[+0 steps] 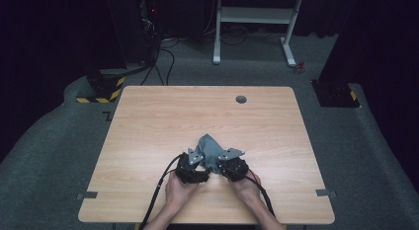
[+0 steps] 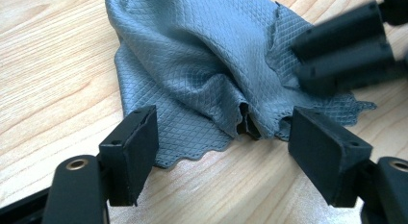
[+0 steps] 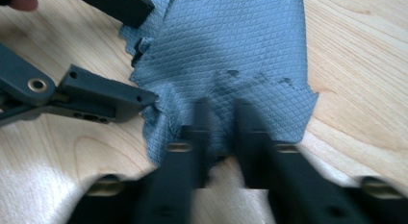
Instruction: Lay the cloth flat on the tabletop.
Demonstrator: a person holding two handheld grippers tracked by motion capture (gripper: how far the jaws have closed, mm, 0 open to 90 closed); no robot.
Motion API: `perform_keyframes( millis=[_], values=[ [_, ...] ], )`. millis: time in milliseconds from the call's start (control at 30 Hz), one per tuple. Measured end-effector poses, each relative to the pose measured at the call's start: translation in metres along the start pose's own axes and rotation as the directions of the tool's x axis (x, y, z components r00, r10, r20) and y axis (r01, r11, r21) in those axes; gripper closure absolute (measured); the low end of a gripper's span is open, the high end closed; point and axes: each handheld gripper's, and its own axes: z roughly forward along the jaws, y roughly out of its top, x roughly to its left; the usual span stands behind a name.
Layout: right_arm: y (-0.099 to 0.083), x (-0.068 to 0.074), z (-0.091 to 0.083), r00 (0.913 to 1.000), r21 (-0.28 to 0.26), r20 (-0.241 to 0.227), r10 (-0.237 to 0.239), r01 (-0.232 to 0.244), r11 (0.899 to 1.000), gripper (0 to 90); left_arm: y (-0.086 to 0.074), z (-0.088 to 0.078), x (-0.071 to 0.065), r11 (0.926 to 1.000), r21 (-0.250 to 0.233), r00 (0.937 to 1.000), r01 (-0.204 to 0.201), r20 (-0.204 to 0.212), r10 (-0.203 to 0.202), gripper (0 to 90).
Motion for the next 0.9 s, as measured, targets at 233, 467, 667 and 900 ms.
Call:
perform_keyframes(
  millis=[233,467,667,900],
  values=[
    [0.000,-0.015,-0.017,0.9982,-0.060,-0.001,0.060,-0.060,0.996,89.9,0.000,0.000,0.000,1.0000,0.001,1.0000,0.003,-0.003,-0.003,27.9],
    [-0.003,-0.033,-0.039,0.9929,-0.115,0.046,0.109,-0.103,0.988,89.9,0.000,-0.001,0.002,1.0000,-0.002,1.0000,-0.003,-0.002,0.003,29.8],
    [-0.026,-0.052,-0.050,0.9821,-0.108,0.091,0.165,-0.154,0.982,89.8,-0.001,-0.002,0.008,1.0000,-0.010,1.0000,-0.001,-0.005,0.001,35.3],
    [-0.034,-0.055,-0.050,0.9816,-0.087,0.091,0.168,-0.160,0.983,89.5,0.002,-0.005,0.015,0.9991,0.005,0.9991,-0.042,0.005,0.042,71.3]
  ],
)
